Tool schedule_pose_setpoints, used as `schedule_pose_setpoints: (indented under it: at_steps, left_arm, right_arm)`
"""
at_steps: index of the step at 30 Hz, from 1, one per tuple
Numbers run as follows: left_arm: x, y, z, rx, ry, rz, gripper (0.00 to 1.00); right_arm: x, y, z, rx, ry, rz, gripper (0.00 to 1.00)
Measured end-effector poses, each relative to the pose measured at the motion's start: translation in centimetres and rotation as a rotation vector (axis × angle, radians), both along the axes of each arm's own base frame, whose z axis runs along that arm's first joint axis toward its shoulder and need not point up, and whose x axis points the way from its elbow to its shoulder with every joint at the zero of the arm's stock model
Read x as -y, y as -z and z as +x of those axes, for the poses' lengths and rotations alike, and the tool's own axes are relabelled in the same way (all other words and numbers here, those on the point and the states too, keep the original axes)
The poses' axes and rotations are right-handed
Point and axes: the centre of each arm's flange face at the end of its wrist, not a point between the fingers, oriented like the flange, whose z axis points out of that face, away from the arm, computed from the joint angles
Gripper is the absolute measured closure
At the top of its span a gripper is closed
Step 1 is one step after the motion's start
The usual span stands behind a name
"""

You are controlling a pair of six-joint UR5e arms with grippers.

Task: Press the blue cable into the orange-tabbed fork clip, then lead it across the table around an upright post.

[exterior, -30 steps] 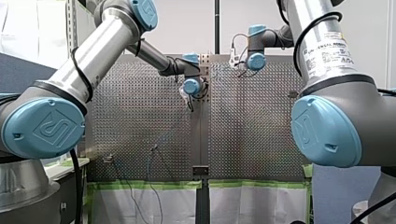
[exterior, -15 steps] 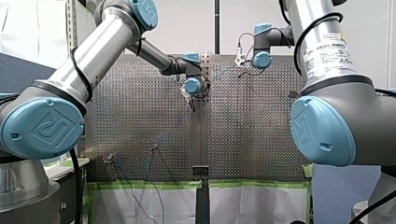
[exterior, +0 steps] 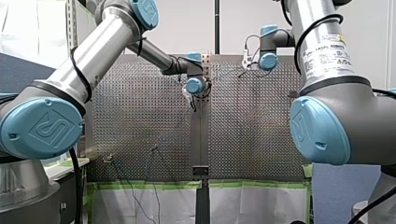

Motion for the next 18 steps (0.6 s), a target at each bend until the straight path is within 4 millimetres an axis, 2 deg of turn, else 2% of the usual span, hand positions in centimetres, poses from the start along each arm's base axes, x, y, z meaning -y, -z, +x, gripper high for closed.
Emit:
schedule_pose_setpoints:
  at_steps: [10, 18]
  left_arm:
    - [-0.4, 0.0, 0.3, 0.0, -0.007, 0.0, 1.0]
    - [-0.6, 0.0, 0.5, 0.0, -0.01, 0.0, 1.0]
  right_arm:
    - [0.0, 2.4, -1.0, -0.012, 0.014, 0.041, 1.0]
    - [0.5, 5.1, -0.9, -0.029, 0.007, 0.082, 1.0]
